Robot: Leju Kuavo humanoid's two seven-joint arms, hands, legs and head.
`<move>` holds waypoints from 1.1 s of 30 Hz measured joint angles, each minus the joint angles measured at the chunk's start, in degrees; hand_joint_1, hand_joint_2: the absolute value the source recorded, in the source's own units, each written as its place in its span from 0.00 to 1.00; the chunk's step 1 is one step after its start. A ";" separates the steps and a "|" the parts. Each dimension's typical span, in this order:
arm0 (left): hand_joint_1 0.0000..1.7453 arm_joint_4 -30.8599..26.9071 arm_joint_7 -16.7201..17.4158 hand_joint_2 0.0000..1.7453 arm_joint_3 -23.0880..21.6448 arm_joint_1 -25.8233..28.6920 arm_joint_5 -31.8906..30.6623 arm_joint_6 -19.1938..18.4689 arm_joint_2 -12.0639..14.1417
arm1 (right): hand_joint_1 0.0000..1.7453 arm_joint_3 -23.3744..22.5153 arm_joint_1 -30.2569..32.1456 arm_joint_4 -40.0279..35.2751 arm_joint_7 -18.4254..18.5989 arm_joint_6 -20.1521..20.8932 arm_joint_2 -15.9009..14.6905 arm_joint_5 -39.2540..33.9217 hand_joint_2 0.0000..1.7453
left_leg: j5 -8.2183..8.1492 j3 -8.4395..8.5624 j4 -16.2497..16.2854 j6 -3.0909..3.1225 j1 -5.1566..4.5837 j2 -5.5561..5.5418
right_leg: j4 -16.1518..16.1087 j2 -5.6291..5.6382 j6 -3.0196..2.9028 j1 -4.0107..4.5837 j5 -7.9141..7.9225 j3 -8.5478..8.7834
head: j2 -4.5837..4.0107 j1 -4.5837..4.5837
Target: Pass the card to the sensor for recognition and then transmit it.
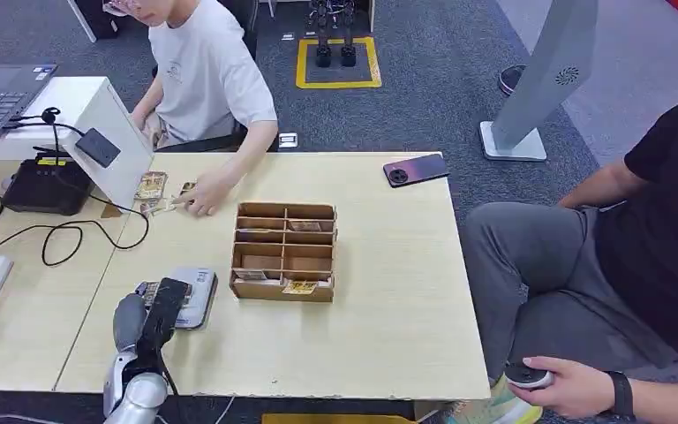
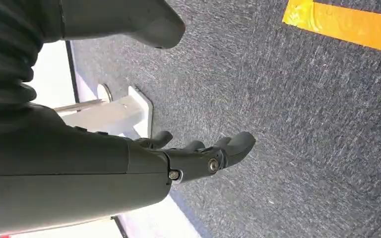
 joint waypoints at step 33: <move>1.00 -13.53 -21.09 1.00 -0.09 -7.98 18.02 5.32 -1.25 | 0.00 -0.35 -0.49 0.02 -1.31 0.94 0.31 5.44 1.00 | 0.04 -0.03 0.04 0.03 0.00 -0.01 | 0.00 -0.03 0.02 0.01 0.06 -0.02 | 0.02 0.00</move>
